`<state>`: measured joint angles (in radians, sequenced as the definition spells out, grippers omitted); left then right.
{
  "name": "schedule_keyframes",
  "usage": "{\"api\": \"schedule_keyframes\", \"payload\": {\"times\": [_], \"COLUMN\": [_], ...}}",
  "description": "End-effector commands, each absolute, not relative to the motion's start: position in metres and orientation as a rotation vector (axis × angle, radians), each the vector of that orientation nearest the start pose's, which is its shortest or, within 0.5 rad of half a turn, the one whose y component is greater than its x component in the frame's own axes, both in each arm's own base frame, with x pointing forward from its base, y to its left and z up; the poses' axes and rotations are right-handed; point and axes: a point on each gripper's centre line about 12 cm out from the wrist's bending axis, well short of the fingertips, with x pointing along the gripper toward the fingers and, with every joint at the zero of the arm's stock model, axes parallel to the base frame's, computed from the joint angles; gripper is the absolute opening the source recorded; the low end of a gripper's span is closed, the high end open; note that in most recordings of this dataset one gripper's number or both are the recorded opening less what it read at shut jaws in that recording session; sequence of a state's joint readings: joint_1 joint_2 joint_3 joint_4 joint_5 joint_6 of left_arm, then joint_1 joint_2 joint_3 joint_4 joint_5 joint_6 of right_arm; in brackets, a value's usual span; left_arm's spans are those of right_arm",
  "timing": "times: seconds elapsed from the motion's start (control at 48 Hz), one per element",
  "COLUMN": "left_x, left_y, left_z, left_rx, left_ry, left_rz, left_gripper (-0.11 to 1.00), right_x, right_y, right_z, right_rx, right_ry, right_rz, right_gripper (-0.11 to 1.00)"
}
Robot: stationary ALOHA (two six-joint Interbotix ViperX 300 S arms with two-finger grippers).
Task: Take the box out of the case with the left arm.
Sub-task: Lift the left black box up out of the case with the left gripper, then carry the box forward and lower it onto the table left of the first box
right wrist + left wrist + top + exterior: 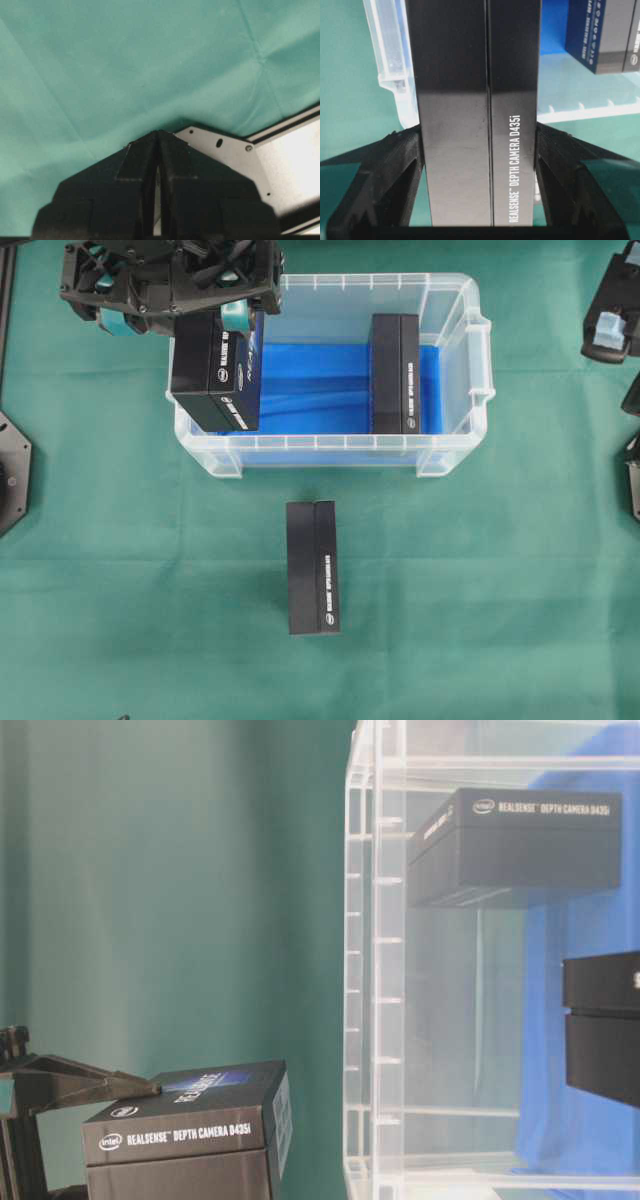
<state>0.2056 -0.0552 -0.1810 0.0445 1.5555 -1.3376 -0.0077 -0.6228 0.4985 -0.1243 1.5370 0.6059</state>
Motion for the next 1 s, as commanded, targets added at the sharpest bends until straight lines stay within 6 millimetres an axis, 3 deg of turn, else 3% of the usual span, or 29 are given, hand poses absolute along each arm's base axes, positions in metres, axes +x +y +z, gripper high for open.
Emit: {"api": "schedule_keyframes", "payload": {"times": [0.0,0.542,0.98], "left_x": [0.350,0.351,0.355], "left_y": [0.078,0.072,-0.005], "left_z": [0.401,0.401,0.393], "left_rx": [-1.232,-1.222,-1.244], "left_ry": [0.931,0.940,0.994], "left_rz": [1.035,1.027,0.990], "left_gripper": [0.61,0.61,0.61], "right_x": [0.190,0.190,0.190], "right_y": [-0.016,-0.016,-0.016], "right_z": [0.330,0.331,0.330], "right_rx": [0.416,0.416,0.415], "right_ry": [1.315,1.314,1.313], "right_rz": [-0.527,-0.527,-0.525], "right_gripper": [0.00,0.00,0.00]}}
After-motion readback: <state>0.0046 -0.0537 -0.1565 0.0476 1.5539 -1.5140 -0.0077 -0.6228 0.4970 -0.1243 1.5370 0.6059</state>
